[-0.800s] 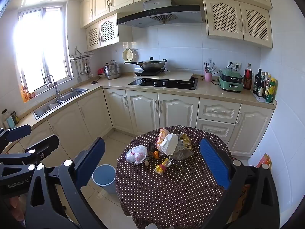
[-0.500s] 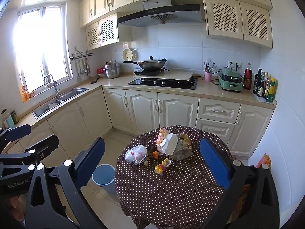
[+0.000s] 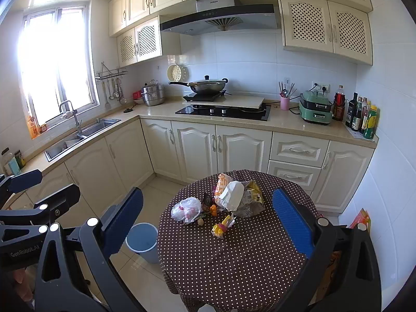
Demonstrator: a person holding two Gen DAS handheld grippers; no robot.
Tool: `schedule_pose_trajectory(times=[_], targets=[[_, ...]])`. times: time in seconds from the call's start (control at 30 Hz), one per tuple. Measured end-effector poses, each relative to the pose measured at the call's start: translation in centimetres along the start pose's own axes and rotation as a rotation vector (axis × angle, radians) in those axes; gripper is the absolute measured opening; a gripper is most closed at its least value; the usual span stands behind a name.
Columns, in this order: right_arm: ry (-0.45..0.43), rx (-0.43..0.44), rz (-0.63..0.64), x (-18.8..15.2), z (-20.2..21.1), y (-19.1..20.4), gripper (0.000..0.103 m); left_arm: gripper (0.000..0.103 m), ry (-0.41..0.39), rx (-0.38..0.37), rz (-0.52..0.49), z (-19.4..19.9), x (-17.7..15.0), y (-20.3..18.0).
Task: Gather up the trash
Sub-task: 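Move both tools toward the polka-dot table with the trash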
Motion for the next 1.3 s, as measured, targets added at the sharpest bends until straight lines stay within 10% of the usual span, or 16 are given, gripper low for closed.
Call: schedule_pose_trajectory(times=[1.3], targets=[[0.044, -0.195, -0.105, -1.9, 0.7, 9.2, 0.096, 0.088, 0.049, -0.136, -0.1, -1.8, -1.6, 10.4]])
Point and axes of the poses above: each gripper's, at about its wrist camera, not at the fingertips, and z roughly against the way its jaws point, y to its left, x to its top, the point moved 9 cm from there along -z, roughly the way its jaws point, and after that the axes turned 1 degree about x, right-handed, at the moved point
